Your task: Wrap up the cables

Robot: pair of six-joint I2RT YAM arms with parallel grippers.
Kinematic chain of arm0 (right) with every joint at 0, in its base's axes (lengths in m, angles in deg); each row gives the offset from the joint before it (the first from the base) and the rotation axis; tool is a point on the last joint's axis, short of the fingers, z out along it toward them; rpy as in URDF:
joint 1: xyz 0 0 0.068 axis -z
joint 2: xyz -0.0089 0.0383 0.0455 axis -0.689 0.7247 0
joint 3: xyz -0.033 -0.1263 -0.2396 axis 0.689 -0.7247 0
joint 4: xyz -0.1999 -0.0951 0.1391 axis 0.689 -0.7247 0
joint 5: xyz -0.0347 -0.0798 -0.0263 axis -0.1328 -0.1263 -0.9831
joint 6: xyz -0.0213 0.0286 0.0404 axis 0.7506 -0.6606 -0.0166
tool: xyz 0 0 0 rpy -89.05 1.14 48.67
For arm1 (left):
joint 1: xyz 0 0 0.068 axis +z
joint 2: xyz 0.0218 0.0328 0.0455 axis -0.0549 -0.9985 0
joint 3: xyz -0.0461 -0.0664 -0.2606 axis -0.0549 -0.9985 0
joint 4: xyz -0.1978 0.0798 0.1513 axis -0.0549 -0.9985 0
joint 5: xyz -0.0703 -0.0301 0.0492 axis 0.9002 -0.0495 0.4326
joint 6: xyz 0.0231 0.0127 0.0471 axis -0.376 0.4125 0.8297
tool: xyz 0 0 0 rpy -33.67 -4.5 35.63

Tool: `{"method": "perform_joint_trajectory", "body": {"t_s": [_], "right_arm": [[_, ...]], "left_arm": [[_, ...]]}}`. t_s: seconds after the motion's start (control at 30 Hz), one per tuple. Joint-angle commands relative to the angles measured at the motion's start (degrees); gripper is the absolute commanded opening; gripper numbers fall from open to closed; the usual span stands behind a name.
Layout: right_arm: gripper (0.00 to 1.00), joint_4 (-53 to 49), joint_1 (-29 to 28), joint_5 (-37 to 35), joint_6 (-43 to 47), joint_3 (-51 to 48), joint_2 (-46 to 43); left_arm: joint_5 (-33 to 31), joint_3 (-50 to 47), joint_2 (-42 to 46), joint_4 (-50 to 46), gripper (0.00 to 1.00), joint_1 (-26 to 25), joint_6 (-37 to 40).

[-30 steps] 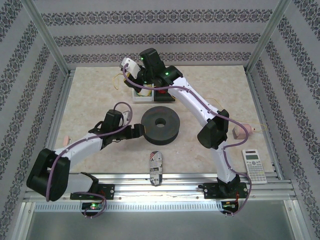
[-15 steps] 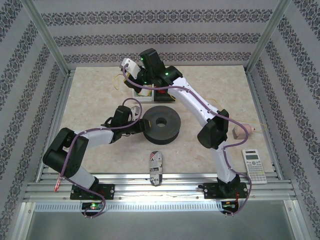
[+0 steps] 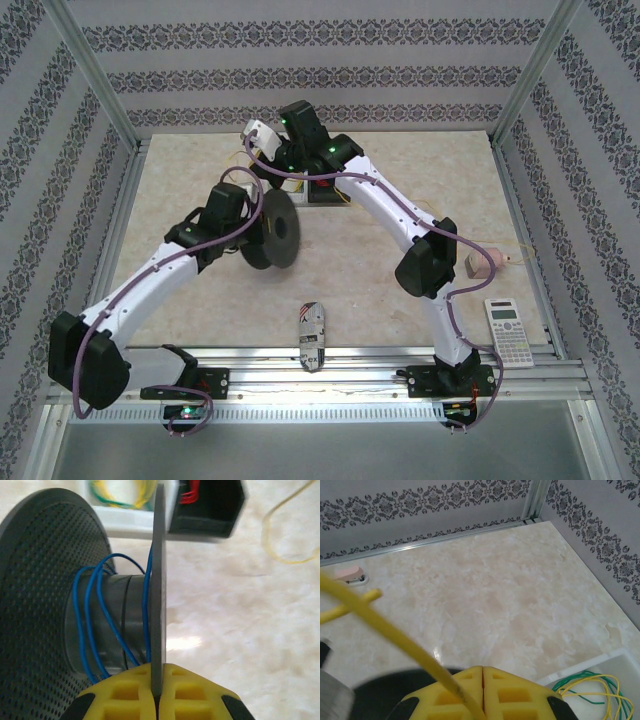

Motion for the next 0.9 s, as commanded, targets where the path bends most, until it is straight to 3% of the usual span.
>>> {"method": "perform_joint_trajectory", "body": {"t_s": [0.0,0.6,0.8,0.87], "right_arm": [[0.0,2.0,0.5,1.5,-1.4,-0.3,-2.8],[0.0,2.1,1.2,1.7,-2.9,-0.5,-1.3],[0.0,1.5,1.2,1.5,-3.4,1.3,0.3],[0.0,0.7,1.2,1.4,-3.5,3.0,1.2]], "left_arm": [[-13.1,4.7,0.6,-17.9,0.0,0.0,7.3],[-15.0,5.3,-8.2,-10.9,0.0,-0.1,9.1],[-16.2,7.7,-5.9,-14.0,0.22,0.1,10.3],[-17.2,9.9,-4.9,-17.3,0.35,0.2,11.4]]}}
